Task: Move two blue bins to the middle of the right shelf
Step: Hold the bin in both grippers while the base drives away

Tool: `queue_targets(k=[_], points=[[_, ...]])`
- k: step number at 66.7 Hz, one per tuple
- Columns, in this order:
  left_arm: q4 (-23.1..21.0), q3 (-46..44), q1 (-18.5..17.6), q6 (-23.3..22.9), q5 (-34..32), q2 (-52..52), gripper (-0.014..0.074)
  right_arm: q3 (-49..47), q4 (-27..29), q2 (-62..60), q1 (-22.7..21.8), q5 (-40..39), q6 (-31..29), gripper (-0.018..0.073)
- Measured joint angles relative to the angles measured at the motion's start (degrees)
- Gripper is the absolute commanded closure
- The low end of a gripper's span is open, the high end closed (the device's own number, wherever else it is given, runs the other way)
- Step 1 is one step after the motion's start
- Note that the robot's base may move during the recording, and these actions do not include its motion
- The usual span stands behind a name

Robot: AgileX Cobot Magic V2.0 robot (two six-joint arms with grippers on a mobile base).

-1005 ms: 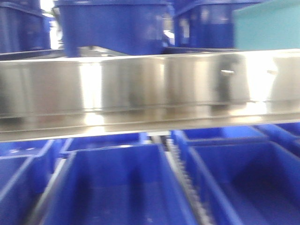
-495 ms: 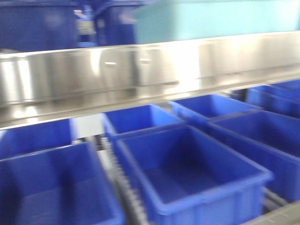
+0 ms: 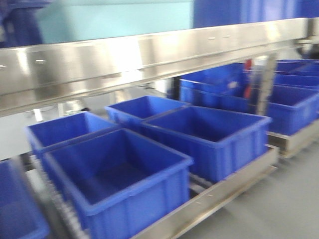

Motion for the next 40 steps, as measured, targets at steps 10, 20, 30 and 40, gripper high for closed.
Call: queue_targets(k=[10, 20, 30, 40], points=[[0.0, 0.0, 0.0, 0.0, 0.0, 0.0, 0.0708, 0.0, 0.0, 0.0, 0.0, 0.0, 0.1, 0.0713], [0.0, 0.0, 0.0, 0.0, 0.0, 0.0, 0.0708, 0.0, 0.0, 0.0, 0.0, 0.0, 0.1, 0.0713], [0.0, 0.0, 0.0, 0.0, 0.0, 0.0, 0.0708, 0.0, 0.0, 0.0, 0.0, 0.0, 0.1, 0.0713], [0.0, 0.0, 0.0, 0.1, 0.0, 0.0, 0.0708, 0.0, 0.0, 0.0, 0.0, 0.0, 0.1, 0.0713]])
